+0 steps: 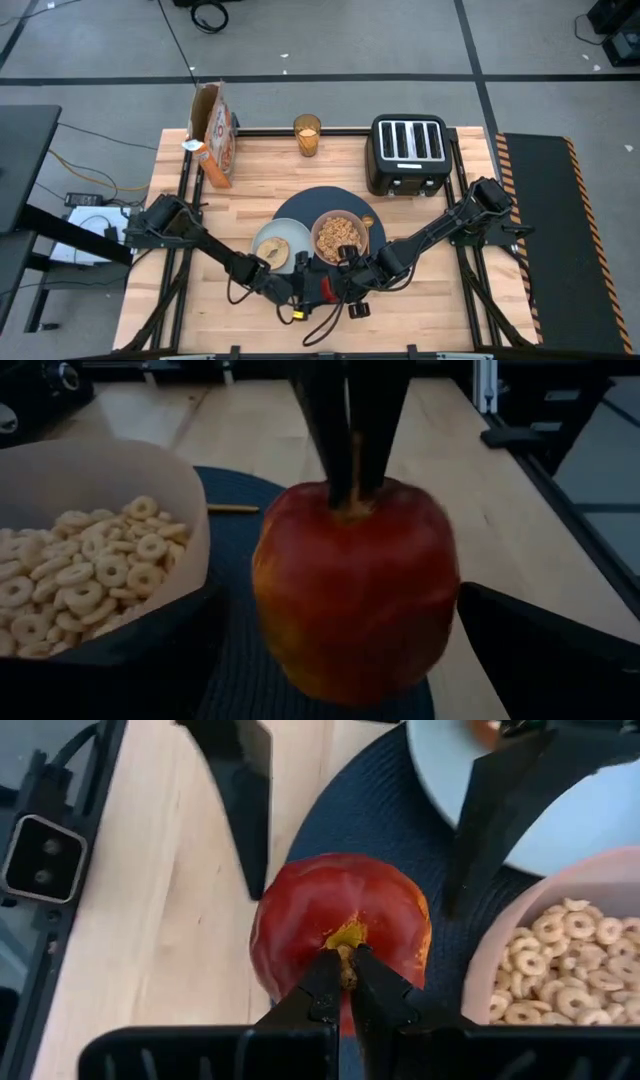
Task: Arrange a breakfast setting
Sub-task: Put the apple on the plate
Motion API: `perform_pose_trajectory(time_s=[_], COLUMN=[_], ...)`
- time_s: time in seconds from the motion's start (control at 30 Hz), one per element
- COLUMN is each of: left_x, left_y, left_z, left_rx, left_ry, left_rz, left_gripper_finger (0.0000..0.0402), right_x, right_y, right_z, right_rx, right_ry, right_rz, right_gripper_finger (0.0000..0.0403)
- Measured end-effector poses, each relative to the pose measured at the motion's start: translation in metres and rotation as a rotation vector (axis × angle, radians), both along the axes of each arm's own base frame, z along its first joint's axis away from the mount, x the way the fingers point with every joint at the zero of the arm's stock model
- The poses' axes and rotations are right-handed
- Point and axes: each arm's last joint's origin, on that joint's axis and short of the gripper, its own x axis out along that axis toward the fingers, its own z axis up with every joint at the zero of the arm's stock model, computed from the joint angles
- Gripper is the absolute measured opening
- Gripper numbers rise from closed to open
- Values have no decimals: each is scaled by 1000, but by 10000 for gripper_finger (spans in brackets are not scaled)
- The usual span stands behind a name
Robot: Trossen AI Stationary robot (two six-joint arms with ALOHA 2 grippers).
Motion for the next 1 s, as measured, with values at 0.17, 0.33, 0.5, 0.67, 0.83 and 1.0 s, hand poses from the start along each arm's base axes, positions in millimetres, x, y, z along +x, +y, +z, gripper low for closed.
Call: perform_pose_trajectory(time_s=[0.17,0.33,0.5,0.67,0.83,1.0], left_x=[2,7,11,13,13,13], left_y=[-1,-5,-7,-6,-6,-5], left_z=[2,-15,-25,-27,-27,-28], left_rx=[-24,-28,3,10,12,25], left_ry=[-40,-80,-144,-171,-168,-167], left_rz=[0,-28,-45,-48,-48,-40], left_gripper_finger=[398,398,398,398,372,361], right_x=[2,4,4,4,4,4], right_y=[-1,0,0,1,1,1], right_z=[1,2,3,3,3,3], right_rx=[-25,-25,-23,-4,4,2], right_ry=[-28,-59,-60,-58,-53,-52], right_rz=[-17,-22,-25,-20,-14,-10], right_gripper_finger=[16,16,16,16,27,31])
